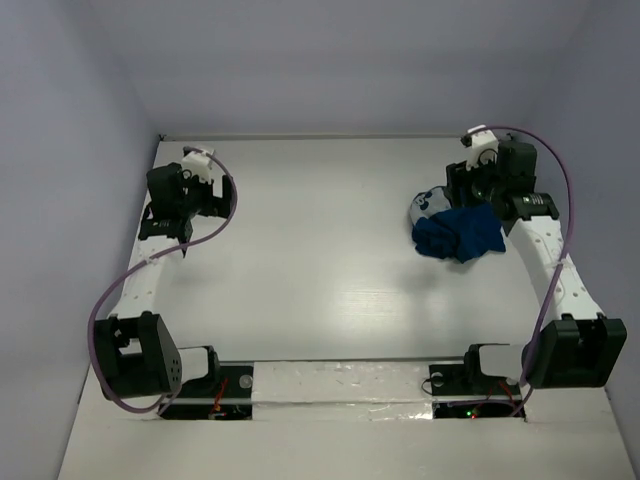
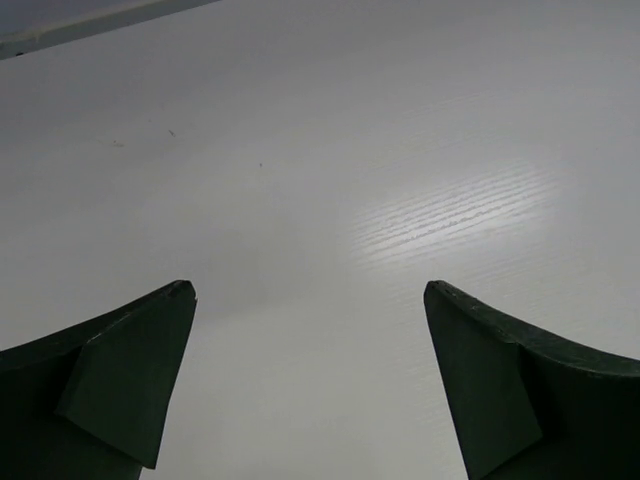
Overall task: Fold and stack the t-shirts
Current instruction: Grab crumpled tshirt from the corner of the board with the right arm
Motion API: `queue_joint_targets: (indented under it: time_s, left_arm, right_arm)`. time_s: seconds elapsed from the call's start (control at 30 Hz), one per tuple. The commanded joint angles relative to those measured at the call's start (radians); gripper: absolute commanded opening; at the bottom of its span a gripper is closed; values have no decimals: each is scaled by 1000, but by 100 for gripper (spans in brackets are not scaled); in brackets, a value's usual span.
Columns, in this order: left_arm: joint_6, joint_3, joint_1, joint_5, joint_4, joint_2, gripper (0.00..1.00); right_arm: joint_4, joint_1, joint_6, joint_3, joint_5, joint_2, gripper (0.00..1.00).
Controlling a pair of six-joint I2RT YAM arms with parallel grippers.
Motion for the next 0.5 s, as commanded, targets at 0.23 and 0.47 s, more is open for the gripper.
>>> queue_joint_targets:
  time_s: [0.23,0.47]
  left_arm:
    - [40,-106,5,-16,-22,-90,99]
    - [49,-126,5,-27,-22,-116,99]
  right_arm:
    - [-208,7,-161,20,123,235,42]
    - [-277,76,-201,-9,131,235,44]
